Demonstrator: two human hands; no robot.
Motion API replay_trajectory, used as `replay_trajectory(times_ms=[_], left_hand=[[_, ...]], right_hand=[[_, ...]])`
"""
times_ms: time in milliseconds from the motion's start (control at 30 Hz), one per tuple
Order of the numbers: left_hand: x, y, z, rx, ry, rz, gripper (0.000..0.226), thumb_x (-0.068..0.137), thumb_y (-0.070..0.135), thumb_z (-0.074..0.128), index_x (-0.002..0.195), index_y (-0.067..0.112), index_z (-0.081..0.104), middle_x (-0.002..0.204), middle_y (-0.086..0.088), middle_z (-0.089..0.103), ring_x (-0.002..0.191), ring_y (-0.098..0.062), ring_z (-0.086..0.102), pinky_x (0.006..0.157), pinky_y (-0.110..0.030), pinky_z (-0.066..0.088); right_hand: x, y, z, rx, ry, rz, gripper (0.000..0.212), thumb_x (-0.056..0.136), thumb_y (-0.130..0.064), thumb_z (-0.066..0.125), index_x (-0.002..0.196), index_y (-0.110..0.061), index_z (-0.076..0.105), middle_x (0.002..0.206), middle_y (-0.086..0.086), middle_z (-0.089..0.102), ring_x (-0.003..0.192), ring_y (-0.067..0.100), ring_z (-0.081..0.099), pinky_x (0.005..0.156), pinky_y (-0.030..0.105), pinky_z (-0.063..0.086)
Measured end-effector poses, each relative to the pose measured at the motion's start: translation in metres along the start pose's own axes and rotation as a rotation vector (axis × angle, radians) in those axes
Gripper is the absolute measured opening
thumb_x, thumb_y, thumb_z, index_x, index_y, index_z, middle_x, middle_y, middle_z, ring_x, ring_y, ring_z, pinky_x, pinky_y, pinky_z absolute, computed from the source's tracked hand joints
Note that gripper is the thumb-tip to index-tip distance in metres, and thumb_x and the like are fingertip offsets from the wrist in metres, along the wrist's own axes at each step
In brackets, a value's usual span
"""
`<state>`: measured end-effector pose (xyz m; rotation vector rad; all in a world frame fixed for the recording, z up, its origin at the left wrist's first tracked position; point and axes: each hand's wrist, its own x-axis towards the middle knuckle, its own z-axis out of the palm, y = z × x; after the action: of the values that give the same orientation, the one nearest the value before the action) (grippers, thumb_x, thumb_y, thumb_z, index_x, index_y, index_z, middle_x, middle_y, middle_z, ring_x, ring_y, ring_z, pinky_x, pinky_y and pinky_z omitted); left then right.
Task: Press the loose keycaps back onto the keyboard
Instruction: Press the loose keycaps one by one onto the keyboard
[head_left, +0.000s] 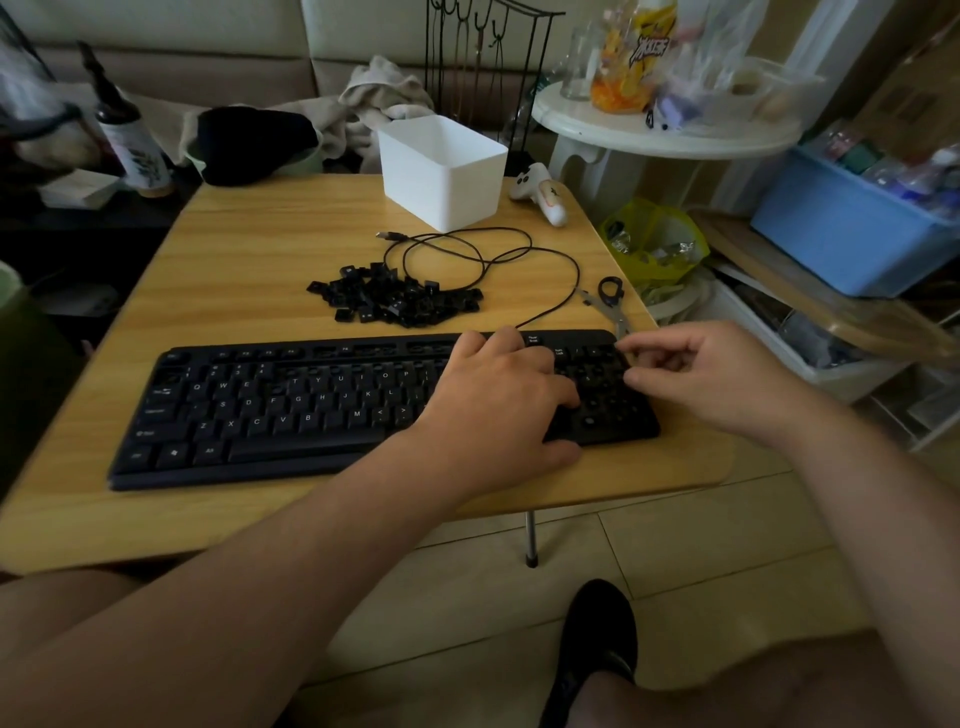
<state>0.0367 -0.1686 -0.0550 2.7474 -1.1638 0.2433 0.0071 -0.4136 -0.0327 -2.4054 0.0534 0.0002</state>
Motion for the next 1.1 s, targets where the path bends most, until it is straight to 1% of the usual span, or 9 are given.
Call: replay_trajectory(times_ms=[100,200,300,467,600,700,833,1000,1100], left_hand=[[-0.001,-0.002,-0.002,-0.005,-0.020,0.015,0.054,0.090,0.073,0.051,0.136,0.046,0.060,0.121,0.013,0.058,0.121,-0.020,0.043,0.102,-0.046,0.036],[-0.002,-0.006,-0.003,-0.017,-0.033,0.036,0.054,0.091,0.071,0.051,0.138,0.046,0.059,0.120,0.013,0.057,0.120,-0.021,0.043,0.102,-0.046,0.037],[-0.002,-0.008,-0.002,-0.017,-0.033,0.047,0.054,0.091,0.071,0.051,0.139,0.046,0.059,0.118,0.013,0.057,0.119,-0.021,0.044,0.101,-0.046,0.038],[-0.003,-0.008,-0.001,-0.016,-0.037,0.062,0.053,0.092,0.069,0.051,0.140,0.045,0.059,0.118,0.013,0.058,0.118,-0.021,0.043,0.100,-0.044,0.038],[-0.008,-0.013,-0.002,0.028,-0.064,0.104,0.055,0.094,0.063,0.050,0.146,0.046,0.052,0.132,0.018,0.058,0.125,-0.020,0.041,0.103,-0.044,0.036],[-0.014,-0.020,-0.005,0.033,-0.107,0.113,0.057,0.097,0.061,0.049,0.151,0.048,0.045,0.148,0.024,0.051,0.131,-0.018,0.034,0.106,-0.043,0.032],[-0.017,-0.028,-0.009,0.002,-0.179,0.122,0.056,0.099,0.058,0.050,0.153,0.048,0.041,0.158,0.030,0.039,0.132,-0.015,0.028,0.109,-0.042,0.028],[-0.015,-0.034,-0.012,-0.022,-0.226,0.129,0.056,0.099,0.061,0.050,0.153,0.051,0.039,0.156,0.033,0.039,0.129,-0.013,0.029,0.112,-0.042,0.027],[-0.013,-0.036,-0.012,-0.032,-0.241,0.134,0.057,0.098,0.063,0.050,0.153,0.052,0.038,0.156,0.034,0.038,0.129,-0.013,0.029,0.112,-0.043,0.026]], right_hand=[[-0.001,0.006,0.004,0.099,-0.058,0.038,0.022,0.090,-0.023,0.078,0.104,-0.040,0.078,0.101,-0.016,0.075,0.095,-0.003,0.065,0.080,0.021,0.048],[-0.003,0.007,0.009,0.017,-0.082,0.011,0.023,0.089,-0.023,0.078,0.097,-0.044,0.076,0.096,-0.015,0.073,0.088,-0.001,0.063,0.075,0.022,0.047],[-0.005,0.005,0.010,-0.068,-0.057,-0.050,0.031,0.089,-0.021,0.078,0.095,-0.051,0.072,0.100,-0.019,0.072,0.089,-0.002,0.062,0.080,0.026,0.050],[-0.009,0.008,0.018,-0.042,0.022,-0.114,0.039,0.090,-0.014,0.077,0.094,-0.052,0.070,0.102,-0.031,0.067,0.100,-0.020,0.057,0.082,0.010,0.041],[-0.011,0.015,0.026,-0.030,0.100,-0.140,0.039,0.088,-0.010,0.077,0.095,-0.049,0.071,0.104,-0.029,0.066,0.102,-0.020,0.056,0.084,-0.002,0.038],[-0.013,0.022,0.034,0.055,0.165,-0.148,0.035,0.088,-0.010,0.078,0.095,-0.044,0.075,0.105,-0.019,0.069,0.104,-0.004,0.061,0.091,0.014,0.045],[-0.010,0.022,0.035,0.161,0.176,-0.101,0.028,0.089,-0.009,0.077,0.095,-0.036,0.078,0.103,-0.013,0.071,0.098,0.000,0.063,0.089,0.022,0.050],[-0.008,0.021,0.036,0.179,0.134,-0.094,0.028,0.088,-0.009,0.078,0.095,-0.036,0.080,0.098,-0.019,0.071,0.097,0.000,0.064,0.088,0.021,0.049],[-0.008,0.019,0.034,0.139,0.137,-0.098,0.030,0.088,-0.009,0.078,0.094,-0.038,0.078,0.097,-0.017,0.070,0.096,-0.004,0.062,0.084,0.011,0.046]])
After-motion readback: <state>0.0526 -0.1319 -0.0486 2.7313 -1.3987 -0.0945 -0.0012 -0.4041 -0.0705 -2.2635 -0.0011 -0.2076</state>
